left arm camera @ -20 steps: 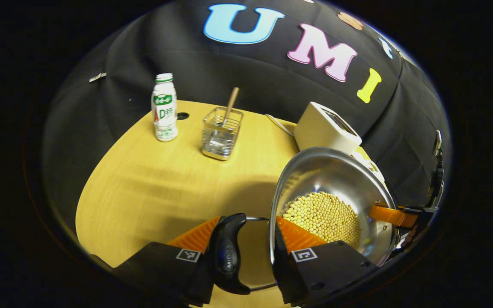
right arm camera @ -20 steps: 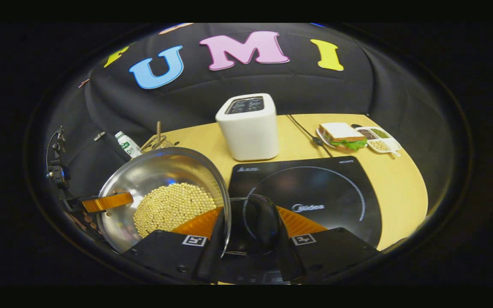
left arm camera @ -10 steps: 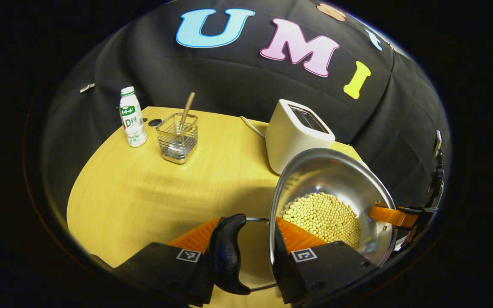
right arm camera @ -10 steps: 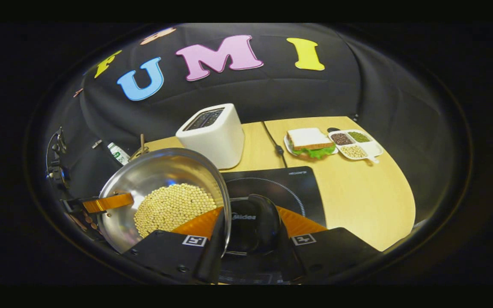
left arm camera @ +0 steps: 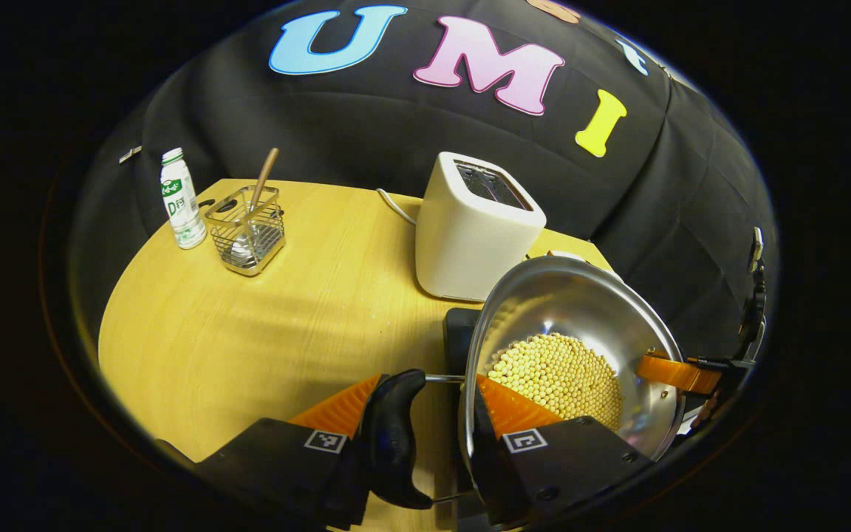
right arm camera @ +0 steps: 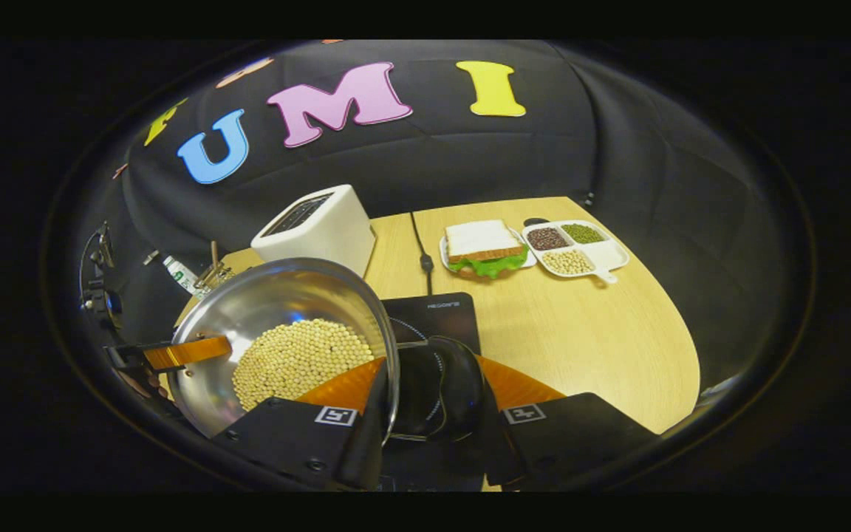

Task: First push the handle of the pot to place it horizontally, then grasp the pot with both hands and set it on the induction cooktop.

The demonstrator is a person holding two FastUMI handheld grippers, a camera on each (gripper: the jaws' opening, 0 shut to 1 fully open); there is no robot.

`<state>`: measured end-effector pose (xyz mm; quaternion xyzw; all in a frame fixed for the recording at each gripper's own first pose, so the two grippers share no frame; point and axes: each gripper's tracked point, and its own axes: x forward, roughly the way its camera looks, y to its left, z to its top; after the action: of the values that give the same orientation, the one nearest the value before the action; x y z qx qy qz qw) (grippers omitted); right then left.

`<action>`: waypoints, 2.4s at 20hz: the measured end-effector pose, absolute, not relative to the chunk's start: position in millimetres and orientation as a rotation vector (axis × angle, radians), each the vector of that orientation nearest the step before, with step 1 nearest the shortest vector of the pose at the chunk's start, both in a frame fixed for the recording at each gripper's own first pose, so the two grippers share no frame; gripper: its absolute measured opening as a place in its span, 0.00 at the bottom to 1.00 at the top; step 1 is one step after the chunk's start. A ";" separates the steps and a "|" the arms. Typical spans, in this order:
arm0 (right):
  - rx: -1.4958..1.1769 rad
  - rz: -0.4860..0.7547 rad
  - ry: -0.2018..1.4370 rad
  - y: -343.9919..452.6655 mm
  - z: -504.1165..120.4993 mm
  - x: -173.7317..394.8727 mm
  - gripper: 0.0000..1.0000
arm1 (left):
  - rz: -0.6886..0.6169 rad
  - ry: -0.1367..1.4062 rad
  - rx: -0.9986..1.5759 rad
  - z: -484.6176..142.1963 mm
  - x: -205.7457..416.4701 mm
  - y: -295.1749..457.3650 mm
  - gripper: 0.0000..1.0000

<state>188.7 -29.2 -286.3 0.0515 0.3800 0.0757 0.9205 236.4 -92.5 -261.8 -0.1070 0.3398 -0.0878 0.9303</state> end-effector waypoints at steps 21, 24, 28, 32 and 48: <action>0.138 0.174 0.746 -51.7 -305.5 218.3 0.59 | -0.187 0.712 -0.252 -286.2 255.0 -119.7 0.64; 0.143 0.176 0.746 -52.1 -305.3 218.6 0.60 | -0.194 0.717 -0.257 -288.1 254.2 -120.2 0.65; 0.169 0.190 0.752 -50.7 -306.9 219.5 0.61 | -0.174 0.726 -0.279 -288.3 253.1 -120.5 0.65; 0.217 0.185 0.789 -52.2 -308.3 211.5 0.72 | -0.101 0.720 -0.229 -280.5 245.5 -108.2 0.65; 0.045 0.098 0.308 -70.6 -129.0 153.0 0.99 | 0.002 0.335 0.041 -97.6 170.8 -59.5 0.94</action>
<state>153.0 -70.6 -129.0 0.0224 0.1534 0.0486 0.9867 170.8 -59.5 -97.6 0.0202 0.1667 0.0011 0.9858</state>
